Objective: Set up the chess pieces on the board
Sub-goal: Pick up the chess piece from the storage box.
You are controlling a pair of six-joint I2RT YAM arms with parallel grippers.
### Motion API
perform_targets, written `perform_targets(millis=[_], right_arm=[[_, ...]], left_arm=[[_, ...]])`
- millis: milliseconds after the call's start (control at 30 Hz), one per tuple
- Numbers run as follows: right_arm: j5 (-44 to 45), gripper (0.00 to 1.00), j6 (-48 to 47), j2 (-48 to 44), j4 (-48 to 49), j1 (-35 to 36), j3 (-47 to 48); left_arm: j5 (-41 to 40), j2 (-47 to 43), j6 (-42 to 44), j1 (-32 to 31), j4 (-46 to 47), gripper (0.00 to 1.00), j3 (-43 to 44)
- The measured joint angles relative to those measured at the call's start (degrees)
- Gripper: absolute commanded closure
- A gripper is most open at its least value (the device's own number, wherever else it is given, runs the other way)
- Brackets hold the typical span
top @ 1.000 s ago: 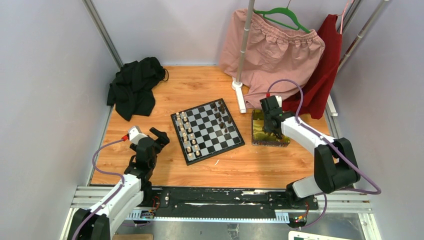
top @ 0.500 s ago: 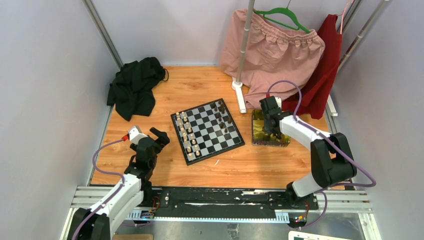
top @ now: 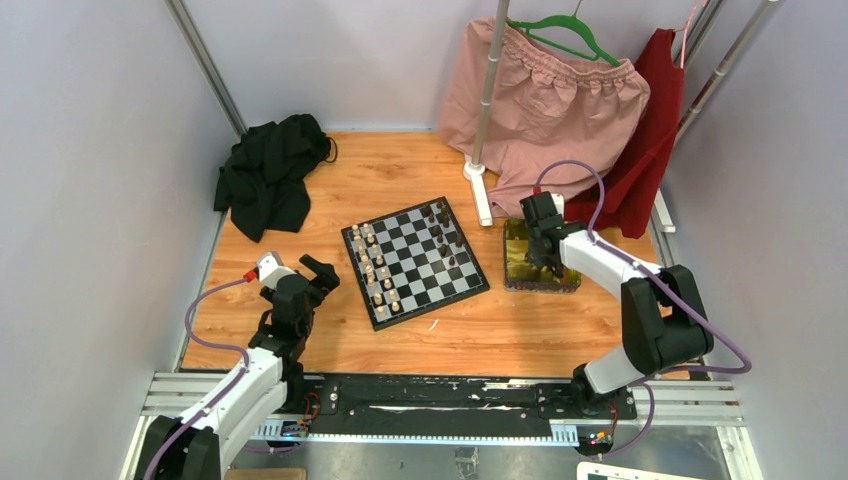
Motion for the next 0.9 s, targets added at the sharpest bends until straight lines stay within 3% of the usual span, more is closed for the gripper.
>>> perform_targets(millis=[600, 900], right_arm=[[-0.04, 1.00, -0.76, -8.74, -2.84, 0.48, 1.09], [-0.22, 1.00, -1.95, -12.92, -5.60, 10.62, 4.79]], left_arm=[[0.00, -0.11, 0.00, 0.00, 0.00, 0.00, 0.00], [0.00, -0.13, 0.00, 0.00, 0.00, 0.00, 0.00]])
